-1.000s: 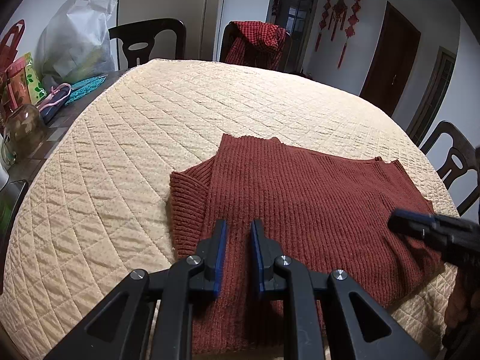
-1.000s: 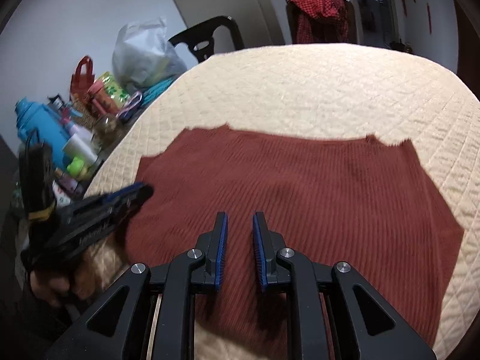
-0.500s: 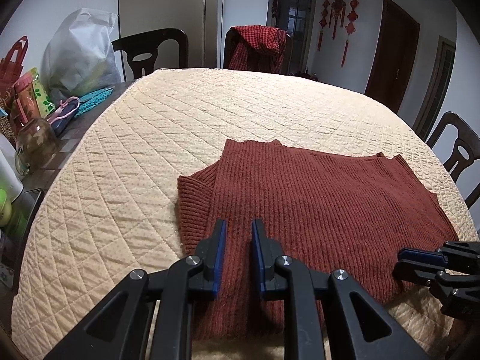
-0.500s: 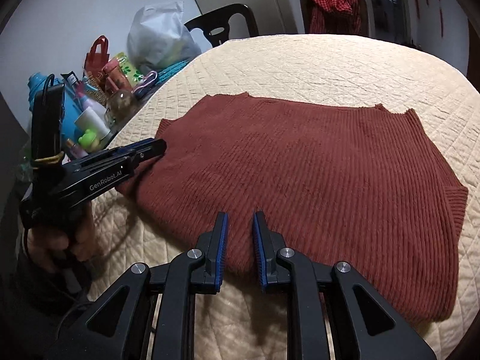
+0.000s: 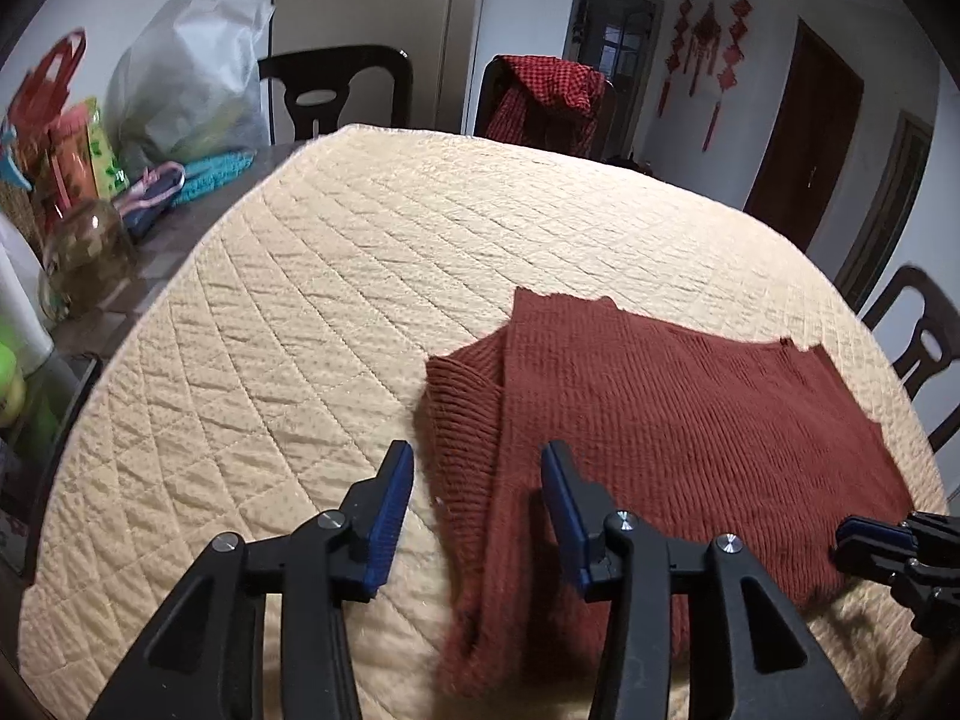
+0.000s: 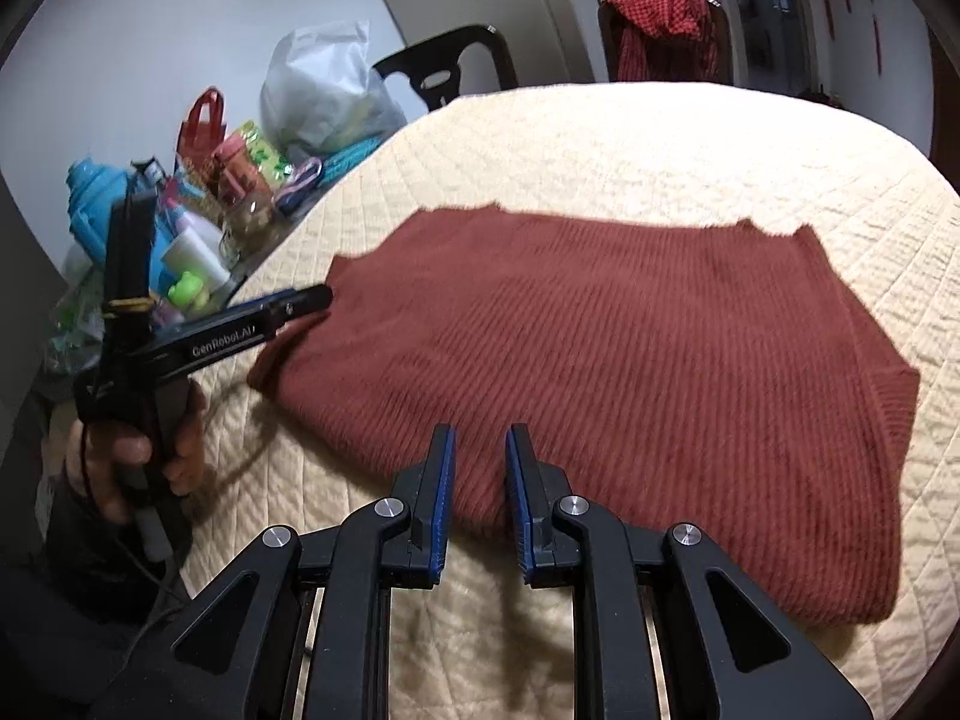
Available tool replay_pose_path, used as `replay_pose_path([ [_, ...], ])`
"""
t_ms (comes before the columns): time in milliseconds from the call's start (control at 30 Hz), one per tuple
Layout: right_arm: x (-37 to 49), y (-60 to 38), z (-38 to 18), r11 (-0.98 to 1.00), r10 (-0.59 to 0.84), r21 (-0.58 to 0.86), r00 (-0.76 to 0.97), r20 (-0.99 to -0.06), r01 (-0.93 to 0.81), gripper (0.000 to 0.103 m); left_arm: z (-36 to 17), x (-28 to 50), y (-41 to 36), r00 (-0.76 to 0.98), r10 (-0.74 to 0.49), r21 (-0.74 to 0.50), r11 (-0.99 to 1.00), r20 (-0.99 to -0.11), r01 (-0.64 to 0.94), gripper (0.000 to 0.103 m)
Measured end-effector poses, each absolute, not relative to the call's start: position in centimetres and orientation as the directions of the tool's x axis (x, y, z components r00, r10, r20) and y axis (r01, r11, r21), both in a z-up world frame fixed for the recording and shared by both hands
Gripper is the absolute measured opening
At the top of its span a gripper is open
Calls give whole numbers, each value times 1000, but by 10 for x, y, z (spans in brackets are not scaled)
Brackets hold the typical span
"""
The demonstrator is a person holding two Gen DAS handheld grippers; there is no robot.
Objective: Fold small clothes
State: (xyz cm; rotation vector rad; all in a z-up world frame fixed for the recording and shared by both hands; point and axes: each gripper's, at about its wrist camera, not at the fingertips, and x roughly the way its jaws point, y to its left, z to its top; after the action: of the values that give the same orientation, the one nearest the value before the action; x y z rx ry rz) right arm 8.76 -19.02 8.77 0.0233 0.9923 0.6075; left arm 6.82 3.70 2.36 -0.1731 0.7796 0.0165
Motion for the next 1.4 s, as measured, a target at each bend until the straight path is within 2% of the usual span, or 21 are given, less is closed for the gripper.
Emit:
replay_pose_path([
  [333,119,-186,81,854,468,285,403,-787,-435,18,8,94,51,674,-163,-276,959,-720,-63,58],
  [433,128,-184,77,858,467,294,401,-788,-422,18,8,94,52,678,-183,-301,952,-711,-59,58],
  [600,119,-183,76,842,485,306,378,-788,-444,18,5,77,50,671,-290,-398,917,-682,-8,58],
  [667,110,-185,75,831,499,313,366,-786,-460,18,5,72,48,670,-298,-408,913,-680,-8,56],
  [767,101,-194,77,821,520,338,357,-776,-461,18,4,67,47,661,-338,-447,895,-670,5,45],
  [833,97,-201,80,824,521,343,366,-771,-452,18,5,66,43,665,-328,-431,902,-671,10,30],
  [900,95,-209,83,832,516,342,383,-766,-437,18,8,68,43,669,-332,-436,900,-665,12,19],
  [1067,93,-233,91,857,495,341,430,-755,-387,18,40,70,32,702,-383,-474,877,-600,73,15],
  [1233,89,-256,99,869,486,351,471,-736,-348,18,88,75,-12,715,-466,-465,857,-521,219,15],
  [1400,83,-276,102,879,475,363,500,-724,-310,18,101,91,-70,656,-556,-451,823,-510,347,15],
])
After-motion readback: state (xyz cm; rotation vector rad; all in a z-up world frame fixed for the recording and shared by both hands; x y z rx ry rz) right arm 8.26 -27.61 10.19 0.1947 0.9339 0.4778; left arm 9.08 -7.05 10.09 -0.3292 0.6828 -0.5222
